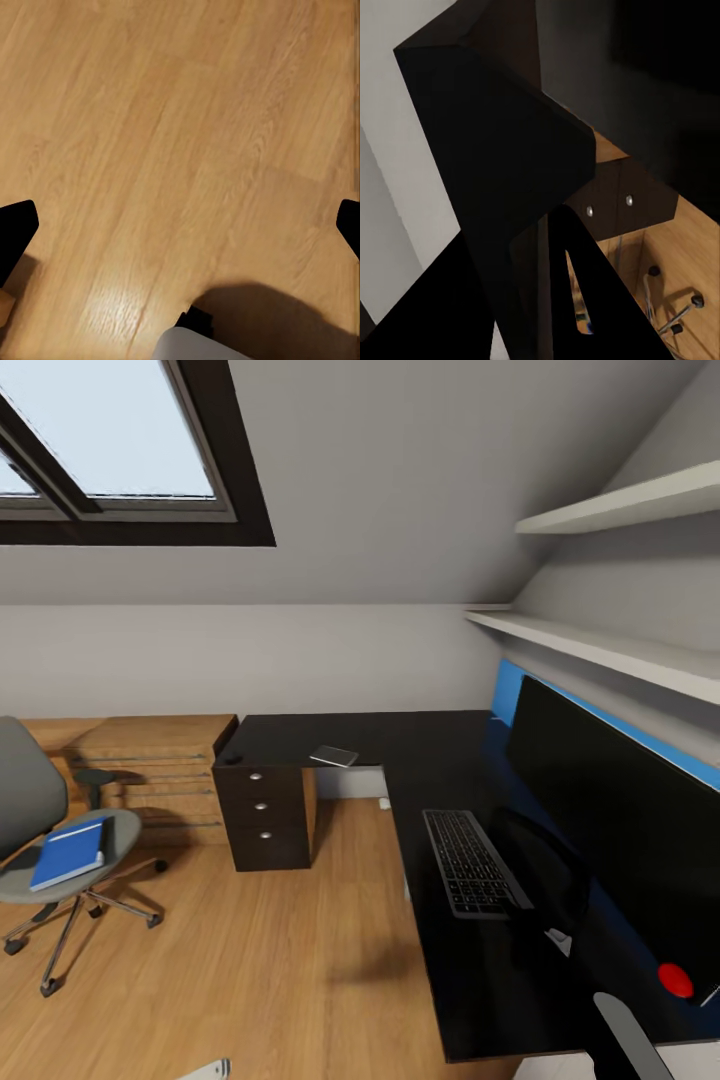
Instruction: In the bedroom, organize the workspace by keeping the computer under the desk, ensuring the monitor is on the desk, placing the keyboard on the desk next to the monitor, placing the mouse on the desk next to the keyboard, moving the folder from the swivel chair onto the desk next to the mouse, stacking the notebook on top of the folder with the pen on top of the notebook, and positioning the swivel chair next to the desk.
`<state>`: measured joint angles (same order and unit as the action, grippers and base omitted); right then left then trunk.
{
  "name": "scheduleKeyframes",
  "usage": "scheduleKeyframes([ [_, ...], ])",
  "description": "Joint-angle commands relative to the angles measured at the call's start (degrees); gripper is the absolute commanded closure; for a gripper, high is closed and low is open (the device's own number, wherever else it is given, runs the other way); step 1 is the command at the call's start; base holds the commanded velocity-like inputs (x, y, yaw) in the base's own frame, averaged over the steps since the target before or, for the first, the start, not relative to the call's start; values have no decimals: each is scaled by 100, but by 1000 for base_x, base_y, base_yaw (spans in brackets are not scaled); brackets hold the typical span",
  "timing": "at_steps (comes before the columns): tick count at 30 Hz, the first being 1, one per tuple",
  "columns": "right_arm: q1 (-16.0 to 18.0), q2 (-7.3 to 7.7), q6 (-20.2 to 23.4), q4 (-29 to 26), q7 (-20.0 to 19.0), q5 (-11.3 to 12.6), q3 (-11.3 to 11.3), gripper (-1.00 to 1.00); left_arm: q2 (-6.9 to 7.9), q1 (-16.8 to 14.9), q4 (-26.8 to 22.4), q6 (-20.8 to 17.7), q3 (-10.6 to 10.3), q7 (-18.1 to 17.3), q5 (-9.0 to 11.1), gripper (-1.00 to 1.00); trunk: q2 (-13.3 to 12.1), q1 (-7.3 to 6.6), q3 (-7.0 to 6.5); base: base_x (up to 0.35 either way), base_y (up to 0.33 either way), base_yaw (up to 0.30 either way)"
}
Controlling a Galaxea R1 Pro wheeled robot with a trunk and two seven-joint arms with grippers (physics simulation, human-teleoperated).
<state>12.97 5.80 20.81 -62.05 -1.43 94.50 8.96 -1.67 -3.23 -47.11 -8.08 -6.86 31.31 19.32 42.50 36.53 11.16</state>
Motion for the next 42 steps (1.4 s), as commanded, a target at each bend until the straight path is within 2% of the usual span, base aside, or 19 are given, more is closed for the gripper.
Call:
scheduleKeyframes([
  [1,4,0,29,3,1,24,8,100,3,-2,-11,-27,-17,42,28,-100,7,1,9,1,-197,0],
  [12,4,0,11,1,20,16,0,100,0,-2,-19,-22,-17,42,28,-100,7,1,9,17,-48,0],
  [17,4,0,-7,1,20,15,8,100,0,-2,-26,339,-24,33,28,-100,7,1,9,159,-141,0],
  [21,4,0,-51,0,20,15,9,100,0,-2,-26,426,-21,33,28,-100,7,1,9,29,-26,0],
  [40,4,-1,-52,1,92,21,9,100,-1,-2,-24,439,-26,33,28,-100,7,1,9,63,-1,0],
  [41,4,-1,-51,1,127,24,9,-100,-1,-2,-19,439,-26,33,28,-100,7,1,9,0,0,0],
  [42,4,0,-51,0,148,28,9,-100,-2,-2,-14,439,-26,33,28,-100,7,1,9,0,0,0],
])
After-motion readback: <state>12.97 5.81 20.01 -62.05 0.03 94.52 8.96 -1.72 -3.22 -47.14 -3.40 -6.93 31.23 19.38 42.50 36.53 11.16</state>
